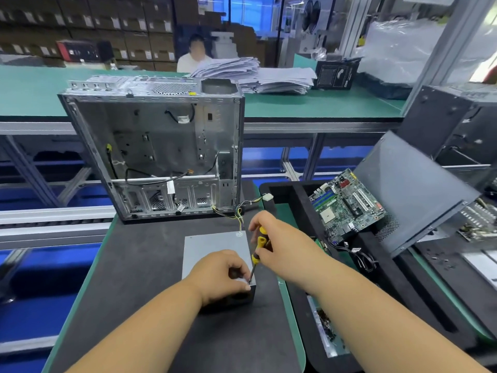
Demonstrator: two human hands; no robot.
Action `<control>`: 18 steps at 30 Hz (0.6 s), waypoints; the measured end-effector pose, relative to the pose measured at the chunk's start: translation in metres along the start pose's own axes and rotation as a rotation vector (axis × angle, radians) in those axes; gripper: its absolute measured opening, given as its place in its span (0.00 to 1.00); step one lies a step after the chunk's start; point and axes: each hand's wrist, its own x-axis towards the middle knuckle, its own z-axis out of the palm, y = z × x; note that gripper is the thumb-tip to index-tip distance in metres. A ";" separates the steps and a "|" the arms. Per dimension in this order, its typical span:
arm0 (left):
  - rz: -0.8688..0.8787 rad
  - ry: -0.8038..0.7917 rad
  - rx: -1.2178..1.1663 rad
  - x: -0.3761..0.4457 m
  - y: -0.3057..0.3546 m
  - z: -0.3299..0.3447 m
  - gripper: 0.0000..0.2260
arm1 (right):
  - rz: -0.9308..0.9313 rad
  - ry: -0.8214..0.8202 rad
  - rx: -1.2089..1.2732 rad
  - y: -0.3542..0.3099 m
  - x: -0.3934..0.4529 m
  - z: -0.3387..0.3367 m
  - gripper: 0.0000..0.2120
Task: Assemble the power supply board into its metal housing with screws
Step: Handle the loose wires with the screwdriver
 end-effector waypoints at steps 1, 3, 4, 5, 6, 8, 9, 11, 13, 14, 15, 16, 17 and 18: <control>-0.001 0.010 -0.014 0.000 -0.001 0.001 0.09 | -0.018 -0.012 -0.034 -0.002 0.002 -0.002 0.14; 0.010 0.030 -0.036 -0.001 -0.004 0.003 0.09 | -0.055 -0.041 -0.124 -0.008 0.007 -0.005 0.12; 0.016 0.036 -0.044 -0.001 -0.005 0.005 0.09 | -0.073 -0.047 -0.188 -0.011 0.009 -0.006 0.10; 0.019 0.038 -0.049 -0.001 -0.006 0.005 0.09 | -0.087 -0.045 -0.259 -0.014 0.012 -0.007 0.09; 0.022 0.040 -0.049 -0.001 -0.007 0.006 0.09 | -0.086 -0.042 -0.333 -0.017 0.015 -0.006 0.10; 0.031 0.040 -0.044 -0.001 -0.009 0.006 0.08 | -0.032 -0.016 -0.454 -0.021 0.020 -0.002 0.13; 0.037 0.036 -0.040 -0.001 -0.009 0.006 0.08 | -0.001 0.009 -0.496 -0.022 0.022 0.001 0.13; 0.048 0.032 -0.035 -0.001 -0.009 0.006 0.07 | 0.023 0.054 -0.530 -0.024 0.025 0.006 0.12; 0.046 0.042 -0.048 -0.001 -0.009 0.006 0.09 | 0.018 0.058 -0.447 -0.025 0.024 0.008 0.10; 0.045 0.047 -0.052 -0.002 -0.010 0.006 0.09 | 0.012 0.037 -0.375 -0.026 0.024 0.006 0.08; 0.048 0.049 -0.054 -0.002 -0.010 0.007 0.10 | 0.001 0.001 -0.317 -0.026 0.023 0.003 0.05; 0.052 0.048 -0.052 -0.002 -0.011 0.007 0.11 | -0.015 -0.034 -0.281 -0.026 0.023 0.000 0.04; 0.055 0.047 -0.049 -0.002 -0.011 0.007 0.11 | -0.030 -0.054 -0.273 -0.026 0.022 -0.004 0.05; 0.058 0.045 -0.046 -0.002 -0.012 0.006 0.11 | -0.042 -0.053 -0.306 -0.027 0.022 -0.005 0.06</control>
